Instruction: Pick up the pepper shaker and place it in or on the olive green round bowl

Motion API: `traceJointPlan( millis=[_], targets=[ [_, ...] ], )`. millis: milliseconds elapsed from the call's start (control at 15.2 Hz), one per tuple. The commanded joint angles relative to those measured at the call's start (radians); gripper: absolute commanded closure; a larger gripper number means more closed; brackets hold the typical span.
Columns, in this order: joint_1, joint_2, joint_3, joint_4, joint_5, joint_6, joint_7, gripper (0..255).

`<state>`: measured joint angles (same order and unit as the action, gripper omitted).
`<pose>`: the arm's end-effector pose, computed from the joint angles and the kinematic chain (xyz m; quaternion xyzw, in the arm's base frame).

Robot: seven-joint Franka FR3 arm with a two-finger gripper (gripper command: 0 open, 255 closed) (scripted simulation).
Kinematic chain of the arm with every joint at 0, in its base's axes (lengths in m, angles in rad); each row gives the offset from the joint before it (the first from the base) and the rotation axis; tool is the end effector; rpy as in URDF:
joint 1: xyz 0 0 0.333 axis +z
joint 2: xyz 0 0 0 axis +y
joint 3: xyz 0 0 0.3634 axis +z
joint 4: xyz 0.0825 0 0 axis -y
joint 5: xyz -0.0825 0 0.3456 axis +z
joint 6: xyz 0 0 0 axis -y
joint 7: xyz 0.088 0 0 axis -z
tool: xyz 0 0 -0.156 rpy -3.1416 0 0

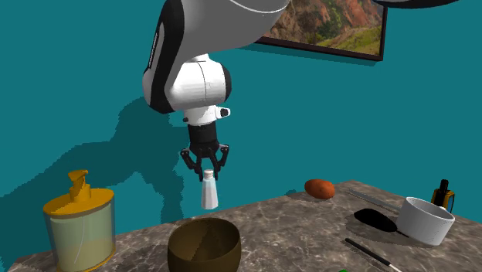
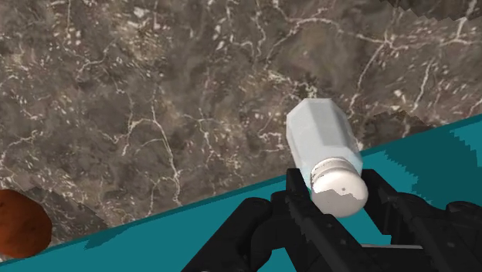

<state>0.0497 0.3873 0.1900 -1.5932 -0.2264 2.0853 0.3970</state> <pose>0.6570 0.1222 0.4350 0.9955 -0.0371 0.0743 0.0452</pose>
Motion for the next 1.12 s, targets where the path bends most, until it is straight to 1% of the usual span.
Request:
traceJointPlan(
  millis=[0,1056],
  targets=[
    [0.000,-0.004,0.001,0.020,0.003,-0.024,-0.006,255],
    [0.006,-0.025,0.008,0.203,0.021,-0.226,-0.038,255]
  ],
)
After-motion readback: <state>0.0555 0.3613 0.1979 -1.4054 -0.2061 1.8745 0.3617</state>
